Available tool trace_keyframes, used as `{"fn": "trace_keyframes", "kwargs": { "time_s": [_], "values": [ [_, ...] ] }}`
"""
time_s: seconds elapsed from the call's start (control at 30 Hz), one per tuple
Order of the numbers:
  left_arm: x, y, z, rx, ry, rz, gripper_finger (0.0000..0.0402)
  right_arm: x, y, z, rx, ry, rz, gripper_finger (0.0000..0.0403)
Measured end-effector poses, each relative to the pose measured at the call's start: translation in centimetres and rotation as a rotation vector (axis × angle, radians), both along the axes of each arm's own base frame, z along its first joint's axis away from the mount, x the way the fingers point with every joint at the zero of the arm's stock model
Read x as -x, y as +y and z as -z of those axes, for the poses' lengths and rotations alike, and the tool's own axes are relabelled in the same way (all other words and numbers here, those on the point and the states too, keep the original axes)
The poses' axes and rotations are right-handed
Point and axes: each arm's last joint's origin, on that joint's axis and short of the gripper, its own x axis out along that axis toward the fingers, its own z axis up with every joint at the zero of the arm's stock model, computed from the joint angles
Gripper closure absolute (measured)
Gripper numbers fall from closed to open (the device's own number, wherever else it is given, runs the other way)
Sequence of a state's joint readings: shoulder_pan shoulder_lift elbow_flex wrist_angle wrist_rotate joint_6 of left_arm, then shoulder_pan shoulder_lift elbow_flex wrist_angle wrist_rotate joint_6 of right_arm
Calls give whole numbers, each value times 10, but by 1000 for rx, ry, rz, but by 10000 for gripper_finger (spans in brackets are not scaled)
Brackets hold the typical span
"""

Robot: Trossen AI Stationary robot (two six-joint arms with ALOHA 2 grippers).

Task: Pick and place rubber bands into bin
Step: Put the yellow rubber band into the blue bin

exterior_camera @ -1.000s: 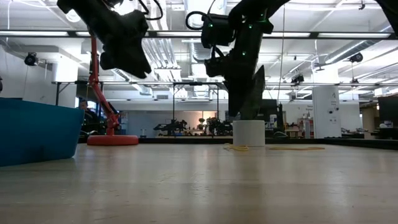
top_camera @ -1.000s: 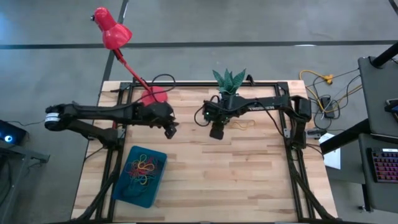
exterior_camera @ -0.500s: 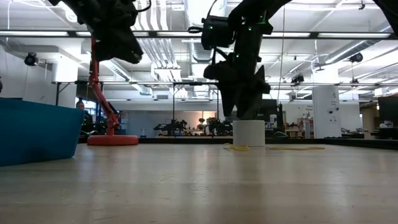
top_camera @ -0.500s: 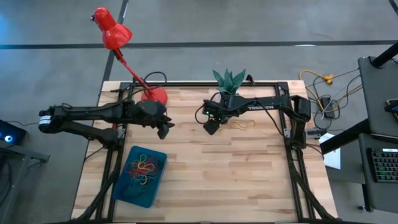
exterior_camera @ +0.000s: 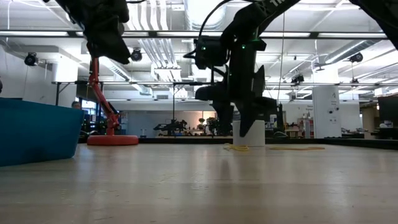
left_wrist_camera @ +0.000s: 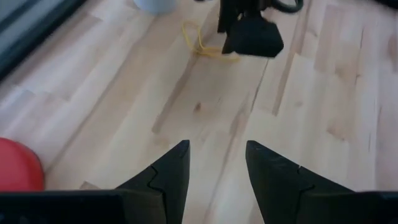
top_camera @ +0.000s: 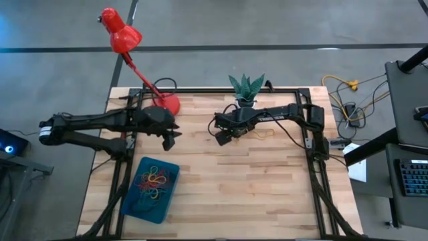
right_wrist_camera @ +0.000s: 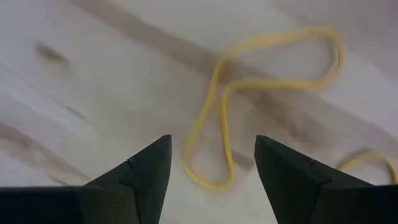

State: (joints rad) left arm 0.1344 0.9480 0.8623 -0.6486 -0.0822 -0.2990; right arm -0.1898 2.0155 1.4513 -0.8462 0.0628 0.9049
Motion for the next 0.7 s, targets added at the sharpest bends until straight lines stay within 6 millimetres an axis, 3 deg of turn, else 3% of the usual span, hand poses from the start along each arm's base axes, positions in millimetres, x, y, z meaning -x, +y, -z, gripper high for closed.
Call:
{"fn": "trace_keyframes", "kwargs": {
  "time_s": [0.2, 0.53, 0.7],
  "values": [
    [11, 5, -7, -53, -23, 2, 260, -7, -7, -2, 63, -74, -7, 188],
    [14, 6, -5, -60, 9, 6, 260, -11, -11, 27, 47, -11, 13, 188],
    [14, 6, -5, -62, 10, 4, 260, -12, -12, 30, 44, -11, 34, 188]
  ]
}}
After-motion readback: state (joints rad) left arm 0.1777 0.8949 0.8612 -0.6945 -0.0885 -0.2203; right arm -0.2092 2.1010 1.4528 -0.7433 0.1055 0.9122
